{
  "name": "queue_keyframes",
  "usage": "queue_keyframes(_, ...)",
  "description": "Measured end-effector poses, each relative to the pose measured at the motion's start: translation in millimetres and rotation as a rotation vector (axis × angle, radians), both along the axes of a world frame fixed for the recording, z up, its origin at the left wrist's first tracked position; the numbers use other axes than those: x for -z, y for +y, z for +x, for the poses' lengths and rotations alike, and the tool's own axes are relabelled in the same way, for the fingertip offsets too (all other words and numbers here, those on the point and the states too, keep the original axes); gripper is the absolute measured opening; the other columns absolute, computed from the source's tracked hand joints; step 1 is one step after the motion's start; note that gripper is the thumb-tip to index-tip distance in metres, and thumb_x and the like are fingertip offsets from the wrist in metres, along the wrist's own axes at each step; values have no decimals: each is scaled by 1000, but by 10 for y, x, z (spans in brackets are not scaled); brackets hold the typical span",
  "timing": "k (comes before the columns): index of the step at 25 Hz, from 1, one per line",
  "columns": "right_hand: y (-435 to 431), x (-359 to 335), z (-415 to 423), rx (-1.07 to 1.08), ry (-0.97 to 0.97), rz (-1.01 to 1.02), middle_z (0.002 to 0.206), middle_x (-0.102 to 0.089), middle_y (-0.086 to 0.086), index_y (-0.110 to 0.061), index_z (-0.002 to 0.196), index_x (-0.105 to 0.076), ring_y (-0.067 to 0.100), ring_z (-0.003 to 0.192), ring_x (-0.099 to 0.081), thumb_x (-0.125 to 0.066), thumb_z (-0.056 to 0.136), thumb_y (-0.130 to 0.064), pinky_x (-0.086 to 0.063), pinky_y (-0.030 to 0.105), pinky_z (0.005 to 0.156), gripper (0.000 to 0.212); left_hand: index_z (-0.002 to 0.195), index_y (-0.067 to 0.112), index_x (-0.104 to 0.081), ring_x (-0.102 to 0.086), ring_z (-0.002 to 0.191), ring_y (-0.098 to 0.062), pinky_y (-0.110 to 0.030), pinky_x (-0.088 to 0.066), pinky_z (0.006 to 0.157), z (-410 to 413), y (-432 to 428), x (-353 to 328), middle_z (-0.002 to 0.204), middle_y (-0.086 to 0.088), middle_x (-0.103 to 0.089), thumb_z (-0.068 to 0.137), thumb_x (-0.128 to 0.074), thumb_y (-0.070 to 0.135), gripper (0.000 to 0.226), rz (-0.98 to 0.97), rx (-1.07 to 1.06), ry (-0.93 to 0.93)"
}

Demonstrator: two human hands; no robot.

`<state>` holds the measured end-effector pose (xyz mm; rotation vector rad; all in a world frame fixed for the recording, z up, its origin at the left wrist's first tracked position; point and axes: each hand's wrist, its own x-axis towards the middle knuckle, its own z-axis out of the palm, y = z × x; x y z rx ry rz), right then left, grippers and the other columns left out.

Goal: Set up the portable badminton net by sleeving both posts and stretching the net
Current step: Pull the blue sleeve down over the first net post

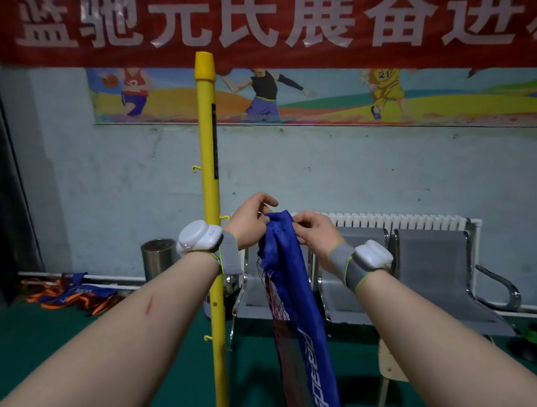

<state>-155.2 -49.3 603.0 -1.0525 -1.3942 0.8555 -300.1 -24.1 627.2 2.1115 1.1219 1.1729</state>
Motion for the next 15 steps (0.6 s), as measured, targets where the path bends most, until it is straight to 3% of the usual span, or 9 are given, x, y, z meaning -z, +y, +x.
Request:
queue_keyframes(3, 109, -108, -281, 4, 90, -1, 45, -52, -7, -11, 72, -49, -2, 36, -43, -54, 87, 3, -36, 11, 42, 22, 111, -3, -55, -51, 74, -18, -22, -43, 64, -295, 91, -147, 78, -3, -54, 87, -41, -9, 28, -23, 27, 69)
queue_keyframes(6, 209, -219, -547, 18, 123, 26, 36, -49, -8, -11, 71, -46, -2, 34, -41, -51, 88, 6, -34, 10, 40, 24, 96, 2, -62, -52, 67, -13, -14, -44, 57, -551, 183, -291, 73, -4, -57, 83, -42, -8, 26, -99, 49, 99)
queue_keyframes(11, 408, -395, -833, 40, 129, 102, 67, -55, 4, -7, 89, -54, 3, 49, -53, -46, 89, 8, -42, 13, 51, 17, 69, 14, -52, -45, 62, -9, -7, -35, 44, -829, 376, -478, 66, 1, -50, 85, -50, 1, 21, -95, 43, 74)
queue_keyframes(13, 530, -497, -885, 13, 114, 124, 73, -57, 5, -4, 101, -55, 8, 56, -55, -47, 90, 7, -45, 16, 56, 18, 73, 13, -52, -48, 65, -12, -11, -39, 52, -918, 462, -560, 68, 0, -51, 85, -53, 2, 17, -60, 34, 80)
queue_keyframes(15, 632, -604, -908, -21, 97, 136, 73, -59, 5, -2, 99, -57, 3, 55, -59, -50, 88, 7, -49, 13, 56, 16, 83, 9, -54, -49, 72, -17, -20, -41, 61, -994, 550, -649, 72, -3, -53, 86, -54, 3, 6, -25, 17, 86)
